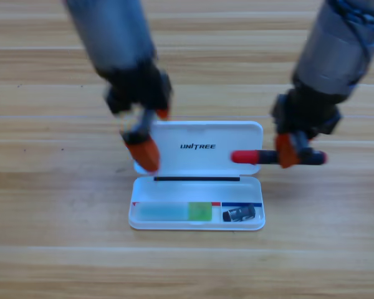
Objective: Clean up eraser and pencils
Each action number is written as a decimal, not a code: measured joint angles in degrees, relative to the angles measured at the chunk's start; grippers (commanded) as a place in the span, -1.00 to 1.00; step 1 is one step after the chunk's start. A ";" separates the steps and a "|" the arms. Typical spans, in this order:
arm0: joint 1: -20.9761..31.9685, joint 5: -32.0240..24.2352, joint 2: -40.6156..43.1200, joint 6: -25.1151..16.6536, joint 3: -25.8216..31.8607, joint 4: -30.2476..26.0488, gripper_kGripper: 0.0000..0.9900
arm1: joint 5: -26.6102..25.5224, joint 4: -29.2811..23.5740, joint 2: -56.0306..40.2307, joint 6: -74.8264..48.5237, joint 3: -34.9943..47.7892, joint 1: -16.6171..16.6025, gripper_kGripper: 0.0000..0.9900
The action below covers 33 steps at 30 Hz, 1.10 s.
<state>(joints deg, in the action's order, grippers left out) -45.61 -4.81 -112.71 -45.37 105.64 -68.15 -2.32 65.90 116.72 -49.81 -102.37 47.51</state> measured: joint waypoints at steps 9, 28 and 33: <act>4.16 0.89 21.56 0.99 -6.42 0.01 1.00 | 0.35 2.54 12.06 2.27 -12.01 4.23 -1.00; 7.33 0.59 26.24 1.89 -18.19 3.30 1.00 | 2.49 2.70 19.68 3.76 -18.57 4.61 0.92; 8.06 0.59 27.60 1.89 -18.30 3.30 1.00 | 2.01 3.61 19.11 4.20 -18.61 4.62 0.94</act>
<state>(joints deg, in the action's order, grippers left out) -37.55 -4.22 -85.12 -43.47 87.34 -64.85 -0.31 69.51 135.83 -45.61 -120.98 52.13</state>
